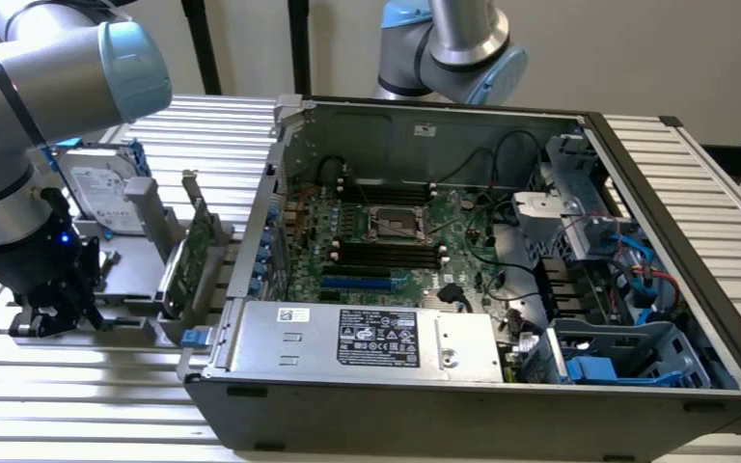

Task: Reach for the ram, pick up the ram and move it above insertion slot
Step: 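Pick up the ram and move it above insertion slot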

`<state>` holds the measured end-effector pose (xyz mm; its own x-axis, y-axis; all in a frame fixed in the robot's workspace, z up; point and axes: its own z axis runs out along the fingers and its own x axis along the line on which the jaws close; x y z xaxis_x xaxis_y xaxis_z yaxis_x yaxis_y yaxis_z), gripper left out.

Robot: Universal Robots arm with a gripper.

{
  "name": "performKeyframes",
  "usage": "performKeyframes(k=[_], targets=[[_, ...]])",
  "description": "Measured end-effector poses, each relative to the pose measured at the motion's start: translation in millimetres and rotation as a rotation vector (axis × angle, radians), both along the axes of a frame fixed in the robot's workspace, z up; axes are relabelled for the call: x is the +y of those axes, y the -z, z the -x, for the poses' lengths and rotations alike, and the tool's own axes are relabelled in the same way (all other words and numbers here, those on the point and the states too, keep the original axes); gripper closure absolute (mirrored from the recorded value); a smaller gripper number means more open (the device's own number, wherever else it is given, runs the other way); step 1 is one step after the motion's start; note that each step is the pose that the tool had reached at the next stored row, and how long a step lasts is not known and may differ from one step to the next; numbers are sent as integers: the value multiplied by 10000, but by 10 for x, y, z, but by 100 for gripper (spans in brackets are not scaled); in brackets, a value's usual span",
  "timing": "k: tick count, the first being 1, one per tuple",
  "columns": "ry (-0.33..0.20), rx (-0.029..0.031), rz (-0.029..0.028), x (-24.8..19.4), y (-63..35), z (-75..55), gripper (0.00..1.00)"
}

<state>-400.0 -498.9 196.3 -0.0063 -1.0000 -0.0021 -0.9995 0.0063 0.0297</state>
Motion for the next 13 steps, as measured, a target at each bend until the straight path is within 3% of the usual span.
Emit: performKeyframes(k=[7,13], targets=[[0,19,-1,0,-40,0,86],[0,82,0,-1,-191,0,86]])
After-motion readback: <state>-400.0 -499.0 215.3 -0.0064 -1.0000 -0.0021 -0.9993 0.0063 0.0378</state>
